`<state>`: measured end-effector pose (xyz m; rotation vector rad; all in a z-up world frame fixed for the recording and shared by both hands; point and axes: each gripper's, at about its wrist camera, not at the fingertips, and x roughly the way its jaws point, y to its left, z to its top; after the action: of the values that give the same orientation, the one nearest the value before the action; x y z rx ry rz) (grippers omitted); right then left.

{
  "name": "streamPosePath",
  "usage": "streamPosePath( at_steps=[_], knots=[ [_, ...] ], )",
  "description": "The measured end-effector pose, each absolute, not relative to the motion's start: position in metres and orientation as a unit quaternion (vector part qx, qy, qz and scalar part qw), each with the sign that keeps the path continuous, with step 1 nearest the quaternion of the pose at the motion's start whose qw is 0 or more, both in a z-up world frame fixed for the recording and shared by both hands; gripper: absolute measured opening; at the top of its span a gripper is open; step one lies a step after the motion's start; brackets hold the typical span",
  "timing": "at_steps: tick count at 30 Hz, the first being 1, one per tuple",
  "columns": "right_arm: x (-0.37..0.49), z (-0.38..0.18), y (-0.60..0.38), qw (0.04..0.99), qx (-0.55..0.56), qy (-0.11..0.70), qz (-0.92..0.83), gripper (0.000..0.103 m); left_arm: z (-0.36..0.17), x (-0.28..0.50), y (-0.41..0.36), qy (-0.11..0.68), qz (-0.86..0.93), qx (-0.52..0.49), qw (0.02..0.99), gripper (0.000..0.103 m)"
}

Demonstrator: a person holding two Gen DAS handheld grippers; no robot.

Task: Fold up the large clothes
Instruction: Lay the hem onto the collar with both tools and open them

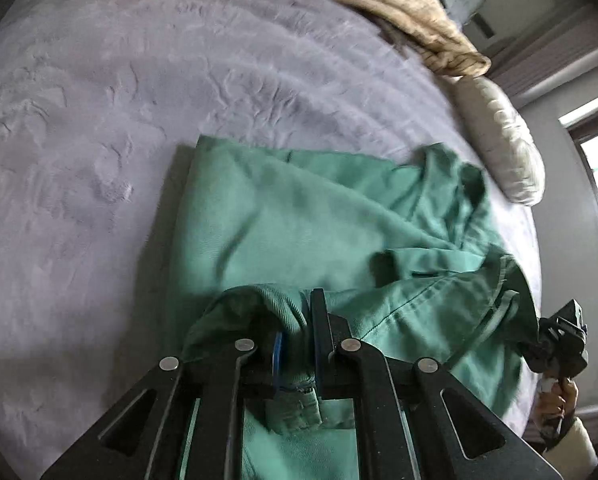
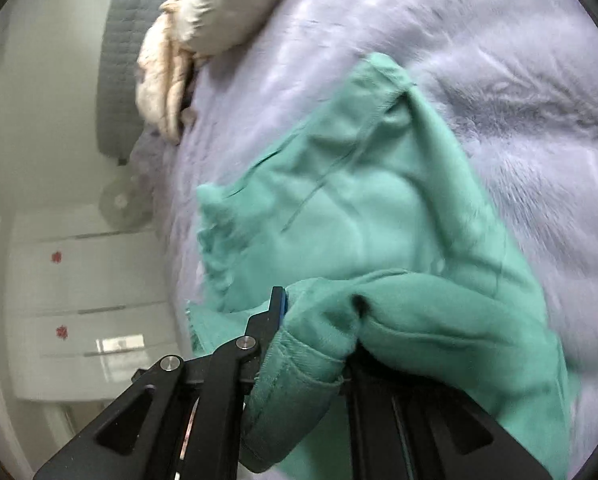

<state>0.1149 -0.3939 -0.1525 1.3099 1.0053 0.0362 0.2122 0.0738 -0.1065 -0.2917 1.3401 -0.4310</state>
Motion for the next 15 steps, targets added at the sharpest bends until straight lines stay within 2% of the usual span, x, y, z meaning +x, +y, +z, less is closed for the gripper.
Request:
streamPosePath(
  at_steps=[5, 6, 7, 9, 10, 12, 15],
  knots=[
    [0.11, -0.175, -0.399, 0.663, 0.616, 0.425, 0.02, 0.012, -0.103, 0.212, 0.087, 0.614, -0.201, -0.152, 0.748, 0.02],
    [0.108, -0.175, -0.398, 0.661, 0.62, 0.423, 0.02, 0.014, -0.097, 0.209, 0.087, 0.61, -0.199, -0.146, 0.753, 0.037],
    [0.11, -0.17, -0.398, 0.66, 0.621, 0.422, 0.021, 0.017, -0.087, 0.206, 0.085, 0.602, -0.194, -0.128, 0.764, 0.065],
    [0.115, -0.158, -0.401, 0.667, 0.613, 0.423, 0.026, 0.033, -0.066, 0.2, 0.083, 0.576, -0.179, -0.096, 0.792, 0.091],
    [0.117, -0.152, -0.401, 0.672, 0.608, 0.422, 0.029, 0.039, -0.054, 0.198, 0.083, 0.557, -0.173, -0.078, 0.808, 0.09],
    [0.12, -0.132, -0.405, 0.693, 0.591, 0.412, 0.034, 0.063, -0.038, 0.201, 0.081, 0.541, -0.181, -0.066, 0.818, 0.09],
    [0.123, -0.1, -0.414, 0.734, 0.546, 0.404, 0.003, 0.066, -0.032, 0.209, 0.075, 0.537, -0.178, -0.036, 0.824, 0.09]
  ],
)
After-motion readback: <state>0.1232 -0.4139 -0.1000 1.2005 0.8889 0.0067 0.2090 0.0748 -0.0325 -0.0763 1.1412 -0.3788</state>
